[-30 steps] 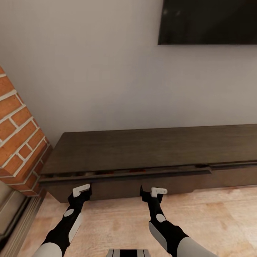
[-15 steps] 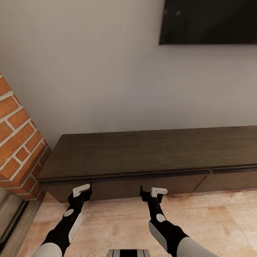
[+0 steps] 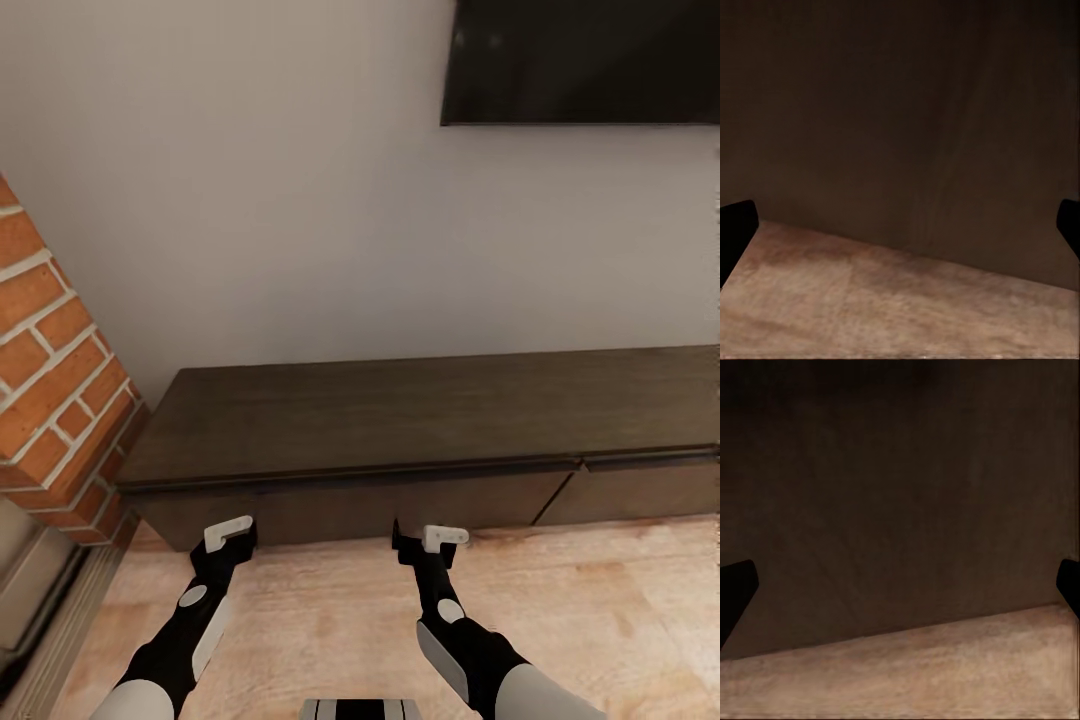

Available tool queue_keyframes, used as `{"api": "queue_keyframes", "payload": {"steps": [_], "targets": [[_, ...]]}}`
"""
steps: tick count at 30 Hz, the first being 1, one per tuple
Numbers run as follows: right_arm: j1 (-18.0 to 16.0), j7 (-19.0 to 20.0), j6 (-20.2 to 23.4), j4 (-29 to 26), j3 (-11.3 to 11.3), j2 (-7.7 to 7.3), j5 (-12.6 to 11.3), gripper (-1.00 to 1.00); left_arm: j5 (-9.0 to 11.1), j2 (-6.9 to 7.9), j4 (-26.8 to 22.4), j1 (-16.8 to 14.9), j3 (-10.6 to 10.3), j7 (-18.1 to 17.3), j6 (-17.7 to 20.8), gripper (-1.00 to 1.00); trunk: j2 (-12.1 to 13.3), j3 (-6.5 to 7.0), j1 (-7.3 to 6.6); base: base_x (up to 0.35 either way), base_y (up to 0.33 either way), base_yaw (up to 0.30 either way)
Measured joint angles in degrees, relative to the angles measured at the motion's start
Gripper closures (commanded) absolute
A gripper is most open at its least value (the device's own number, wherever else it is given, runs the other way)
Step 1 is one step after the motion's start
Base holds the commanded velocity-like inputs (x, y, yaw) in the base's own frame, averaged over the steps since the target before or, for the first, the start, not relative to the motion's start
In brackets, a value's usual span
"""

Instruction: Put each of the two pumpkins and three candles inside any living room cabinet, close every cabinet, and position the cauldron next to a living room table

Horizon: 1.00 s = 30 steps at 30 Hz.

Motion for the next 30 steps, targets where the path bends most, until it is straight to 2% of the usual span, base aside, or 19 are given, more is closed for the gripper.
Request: {"api": "queue_keyframes", "payload": {"steps": [11, 15, 19, 20, 21, 22, 24, 27, 30], "targets": [[-0.1, 0.5, 1.0, -0.2, -0.2, -0.07, -0.2, -1.0, 0.2, 0.08, -0.7, -0.1, 0.0, 0.0, 1.3, -1.0, 0.0, 0.0, 0.0, -0.285, 0.0, 0.0], [-0.1, 0.6, 7.1, -0.7, -0.2, -0.31, -0.3, -1.0, 0.2, 0.18, -5.4, -0.1, -0.1, -0.2, 10.4, -1.0, 0.0, 0.0, 0.0, -0.278, 0.0, 0.0], [-0.1, 0.4, 14.4, -2.4, -0.2, -0.49, -0.3, -1.0, 0.4, 0.61, -12.5, 0.0, 0.1, -0.4, 28.3, -1.0, 0.0, 0.01, 0.0, -0.315, 0.0, 0.0], [-0.1, 0.3, 15.2, -3.0, -0.3, -0.48, -0.3, -1.0, 0.4, 0.67, -13.3, 0.0, 0.1, -0.4, 30.2, -1.0, 0.0, 0.0, 0.0, -0.242, 0.0, 0.0], [-0.1, 0.3, 18.0, -5.4, -0.3, -0.49, -0.3, -1.0, 0.5, 0.8, -15.1, -0.1, 0.2, -0.5, 35.2, -1.0, 0.0, 0.01, -0.01, -0.161, 0.0, 0.0], [-0.1, 0.3, 20.8, -7.8, -0.4, -0.49, -0.4, -1.0, 0.6, 0.86, -16.0, -0.1, 0.3, -0.7, 38.0, -1.0, 0.0, 0.01, -0.02, -0.103, 0.0, 0.0], [-0.1, 0.3, 26.5, -12.8, -1.1, -0.5, -1.3, -1.0, 0.6, 0.93, -16.9, 0.0, 0.5, -0.9, 41.5, -1.0, 0.0, 0.01, -0.03, -0.054, 0.0, 0.0], [-0.1, 0.3, 37.5, -21.0, -4.5, -0.52, -2.0, -1.0, 0.7, 0.93, -17.8, -0.1, 0.5, -1.0, 43.9, -1.0, 0.0, 0.01, -0.03, -0.019, 0.0, 0.0], [-0.1, 0.2, 43.7, -24.1, -6.8, -0.53, -2.0, -1.0, 0.9, 0.83, -19.9, -0.1, 0.6, -1.1, 47.7, -1.0, 0.0, 0.01, -0.03, -0.006, 0.0, 0.0]]}}
